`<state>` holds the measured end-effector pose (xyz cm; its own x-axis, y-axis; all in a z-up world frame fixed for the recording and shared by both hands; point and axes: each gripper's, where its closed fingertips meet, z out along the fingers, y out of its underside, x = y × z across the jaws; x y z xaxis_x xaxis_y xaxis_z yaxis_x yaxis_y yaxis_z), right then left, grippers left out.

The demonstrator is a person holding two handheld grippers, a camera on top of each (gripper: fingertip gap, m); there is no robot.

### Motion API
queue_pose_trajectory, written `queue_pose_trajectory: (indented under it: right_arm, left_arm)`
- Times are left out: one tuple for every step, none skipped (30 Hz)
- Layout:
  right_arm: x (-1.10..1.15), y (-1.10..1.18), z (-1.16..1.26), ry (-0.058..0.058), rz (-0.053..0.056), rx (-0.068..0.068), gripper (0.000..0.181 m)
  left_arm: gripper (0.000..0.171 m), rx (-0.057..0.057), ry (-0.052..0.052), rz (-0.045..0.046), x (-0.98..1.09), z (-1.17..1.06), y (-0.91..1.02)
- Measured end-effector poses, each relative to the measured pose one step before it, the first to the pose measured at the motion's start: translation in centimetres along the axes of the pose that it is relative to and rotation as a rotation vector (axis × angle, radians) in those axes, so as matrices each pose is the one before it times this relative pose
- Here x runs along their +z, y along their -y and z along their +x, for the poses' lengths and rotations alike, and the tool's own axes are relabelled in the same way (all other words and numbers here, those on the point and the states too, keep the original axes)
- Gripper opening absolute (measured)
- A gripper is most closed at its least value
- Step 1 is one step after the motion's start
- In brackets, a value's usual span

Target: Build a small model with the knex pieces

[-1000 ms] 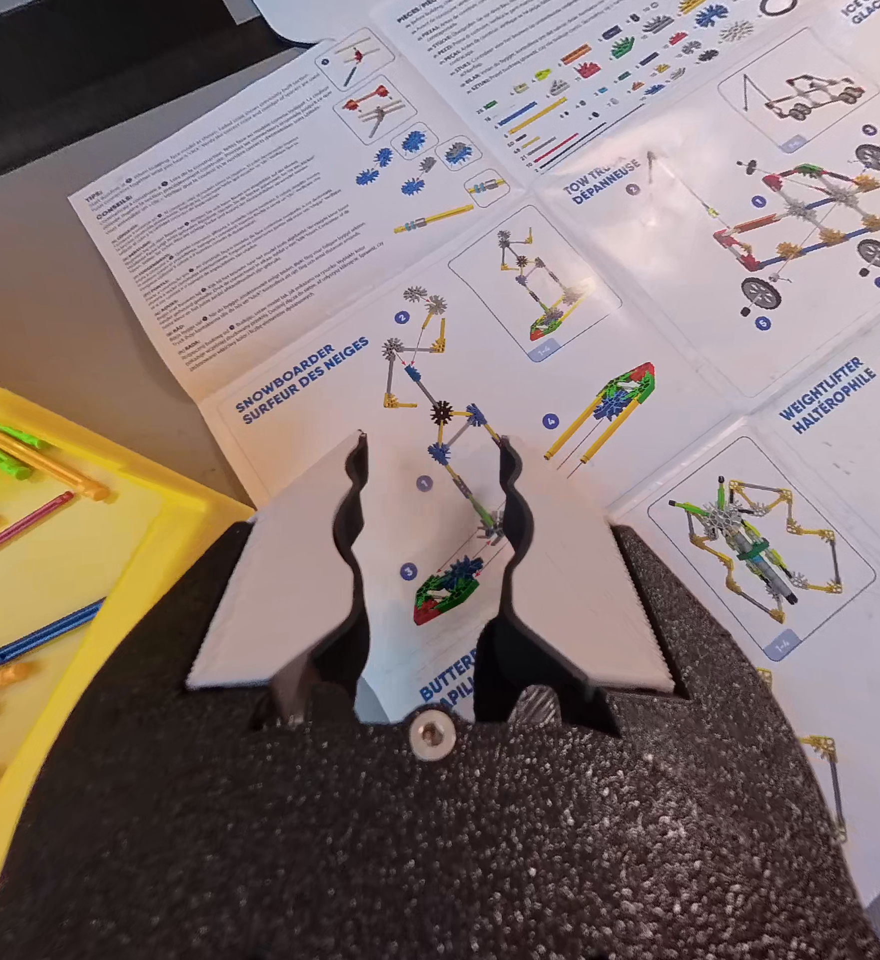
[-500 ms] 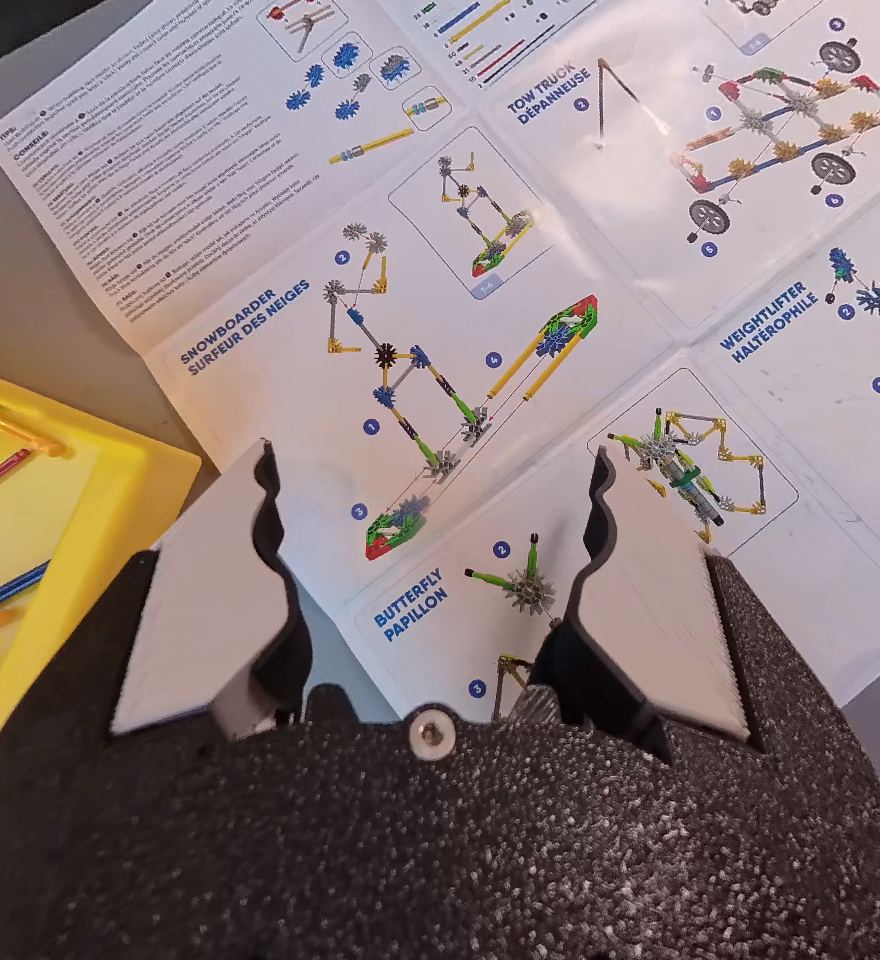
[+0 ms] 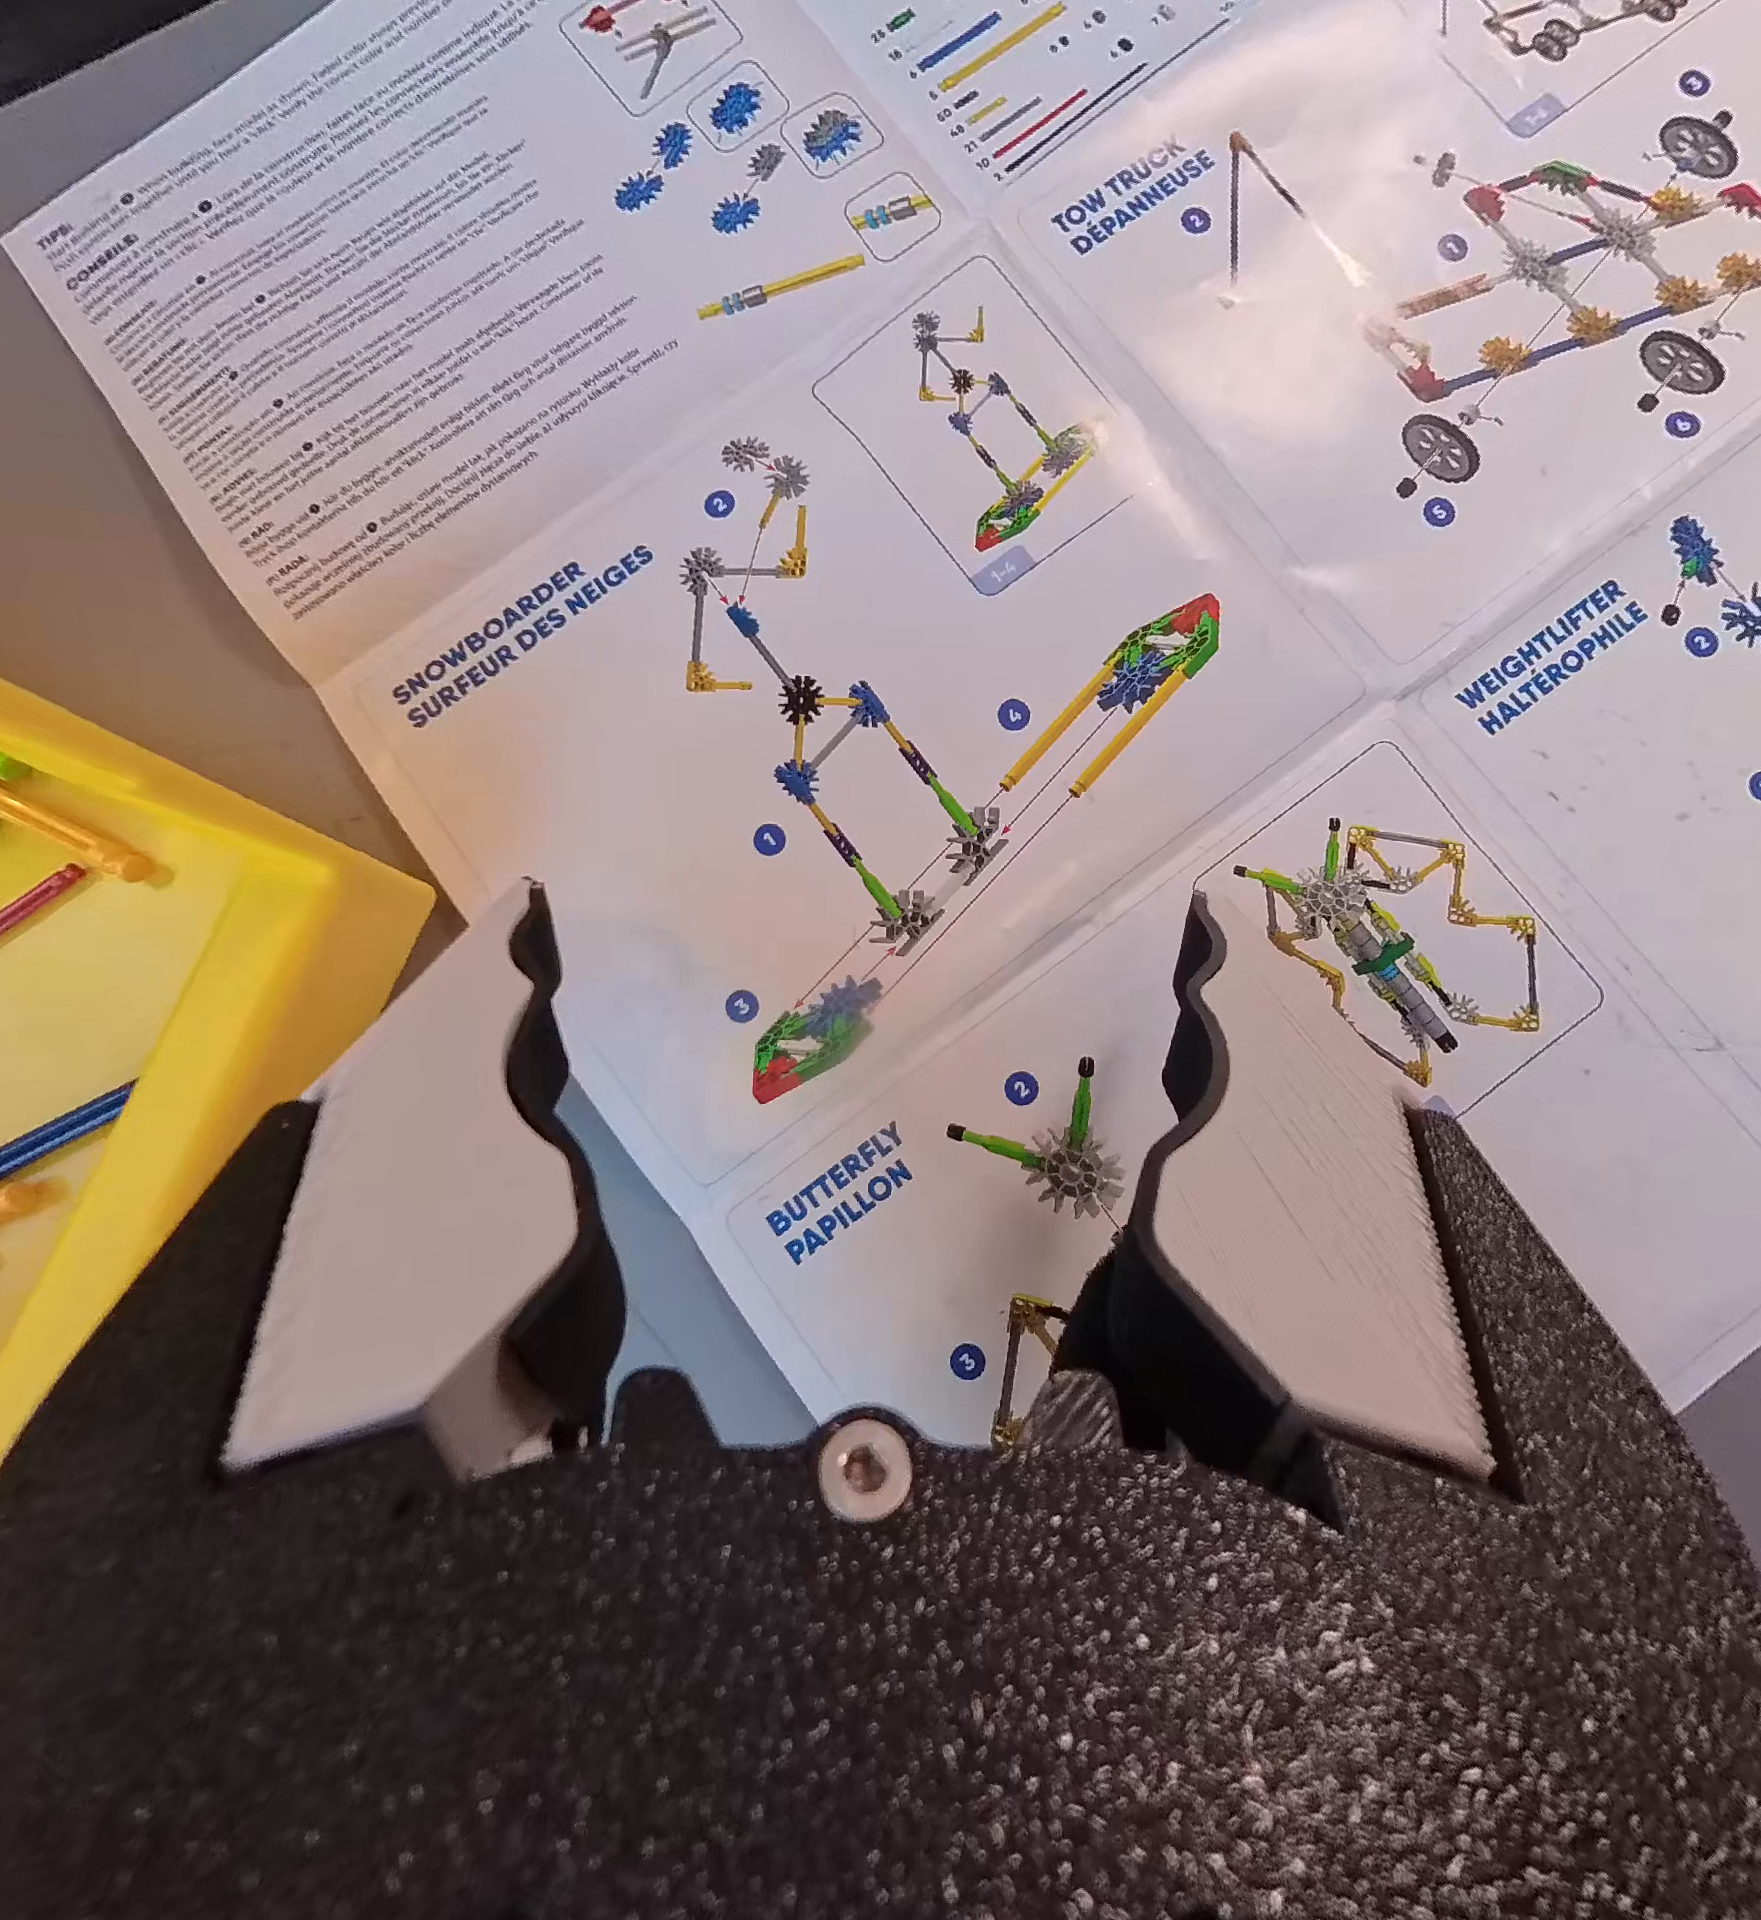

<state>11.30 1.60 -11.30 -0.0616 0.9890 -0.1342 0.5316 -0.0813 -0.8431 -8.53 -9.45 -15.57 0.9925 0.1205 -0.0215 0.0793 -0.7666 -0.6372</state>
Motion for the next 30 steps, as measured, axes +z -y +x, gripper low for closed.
queue_pose_trajectory:
  right_arm:
    - [0.011,-0.012,-0.009,0.0003,-0.0006,-0.0003,0.042]
    - [0.017,-0.022,-0.015,0.0001,-0.0006,-0.0005,0.042]
    - [-0.002,-0.008,-0.011,0.0004,-0.0005,-0.0006,0.042]
    - [0.013,-0.008,-0.009,0.0001,-0.0003,-0.0001,0.042]
    - [0.002,0.001,-0.015,0.0004,0.0001,0.0,0.042]
    - [0.013,-0.008,-0.009,0.0001,-0.0003,-0.0001,0.042]
    - [0.001,-0.021,-0.001,-0.0003,-0.0008,-0.0005,0.042]
    - [0.008,-0.028,-0.005,-0.0005,-0.0007,-0.0006,0.042]
    - [-0.007,-0.024,0.003,-0.0005,-0.0007,-0.0006,0.042]
    - [-0.007,-0.028,-0.007,-0.0003,-0.0009,-0.0012,0.042]
    - [0.006,-0.032,0.002,-0.0007,-0.001,-0.0014,0.042]
    - [-0.013,-0.029,-0.005,-0.0004,-0.0006,-0.0014,0.042]
    - [-0.001,-0.028,-0.003,0.0005,-0.0004,-0.0004,0.042]
    - [0.006,-0.027,-0.015,0.0009,-0.0007,0.0006,0.042]
    - [0.004,-0.035,0.001,0.0008,-0.0004,0.0,0.042]
    - [-0.002,-0.033,-0.008,0.0004,-0.0007,-0.0008,0.042]
    - [0.007,-0.043,0.022,-0.0007,-0.0012,-0.0012,0.041]
    - [0.01,-0.039,0.019,-0.0011,-0.0009,-0.0014,0.041]
    - [0.002,-0.045,0.015,-0.0011,-0.001,-0.001,0.041]
    - [-0.003,-0.046,0.034,-0.0009,-0.0012,0.0003,0.041]
    - [0.002,-0.059,0.031,0.0001,-0.002,0.0018,0.041]
    - [-0.001,-0.059,0.043,0.0,-0.0021,0.003,0.041]
    - [0.0,-0.042,0.064,-0.0009,-0.0006,0.0032,0.041]
    - [0.002,-0.03,0.096,-0.003,-0.0008,0.0027,0.041]
    - [0.005,-0.057,0.111,-0.005,-0.0033,0.0004,0.041]
    - [0.023,-0.145,0.217,-0.0117,-0.0087,-0.0031,0.041]
    - [0.028,-0.351,0.531,-0.0302,-0.0223,-0.0066,0.042]
    - [-0.022,-0.425,0.85,-0.0475,-0.0273,-0.0156,0.044]
    - [-0.124,-0.417,0.912,-0.0479,-0.0255,-0.0182,0.045]
    - [-0.237,-0.291,0.949,-0.0426,-0.018,-0.0102,0.046]
  left_arm:
    - [0.117,-0.0024,-0.0009,0.00225,0.001,-0.033,0.027]
    - [0.117,-0.0038,-0.0007,0.00384,-0.015,-0.039,0.048]
    - [0.116,-0.0059,-0.0007,0.00486,0.003,-0.064,0.06]
    - [0.115,-0.007,-0.0012,0.00576,-0.003,-0.069,0.074]
    - [0.113,-0.0082,0.0001,0.00837,-0.011,-0.103,0.112]
    - [0.109,-0.0096,0.0019,0.01127,-0.012,-0.173,0.13]
    - [0.104,-0.0107,0.0012,0.01241,-0.02,-0.211,0.132]
    - [0.099,-0.0133,0.0009,0.01247,-0.009,-0.273,0.105]
    - [0.094,-0.0132,0.0009,0.00919,-0.013,-0.317,0.043]
    - [0.088,-0.0068,-0.0002,0.00333,-0.015,-0.306,-0.067]
    - [0.081,-0.0019,0.0011,-0.00026,-0.017,-0.319,-0.135]
    - [0.075,-0.0025,0.0042,0.00005,-0.028,-0.363,-0.144]
    - [0.067,-0.0027,0.0013,0.00273,-0.059,-0.306,-0.102]
    - [0.055,-0.001,-0.0071,0.00408,-0.044,-0.128,-0.079]
    - [0.048,-0.0025,-0.0096,0.00581,-0.024,-0.048,-0.045]
    - [0.037,-0.0007,-0.009,0.0079,-0.018,-0.003,0.017]
    - [0.024,0.0059,-0.0094,0.00778,-0.022,0.049,0.022]
    - [0.016,0.0089,-0.0052,0.00919,-0.036,0.002,0.059]
    - [0.011,0.0129,-0.0036,0.00995,-0.042,0.008,0.099]
    - [0.003,0.0166,-0.0032,0.00605,-0.037,0.017,0.033]
    - [0.0,0.0179,-0.0021,0.00346,-0.048,-0.009,-0.023]
    - [0.0,0.021,-0.0044,0.00081,-0.054,0.023,-0.061]
    - [0.0,0.0205,0.0008,-0.00418,-0.068,-0.055,-0.148]
    - [0.0,0.0184,0.0111,-0.0031,-0.131,-0.206,-0.141]
    - [0.0,0.0189,0.0111,0.00044,-0.177,-0.225,-0.087]
    - [0.0,0.0134,0.0056,0.00135,-0.22,-0.184,-0.058]
    - [0.001,0.0035,0.0028,0.00351,-0.229,-0.189,-0.02]
    - [0.001,0.0014,-0.0048,0.00479,-0.209,-0.108,0.006]
    - [0.003,0.0027,-0.0104,0.00062,-0.151,-0.008,-0.091]
    - [0.009,-0.0016,-0.004,-0.00513,-0.036,-0.073,-0.178]
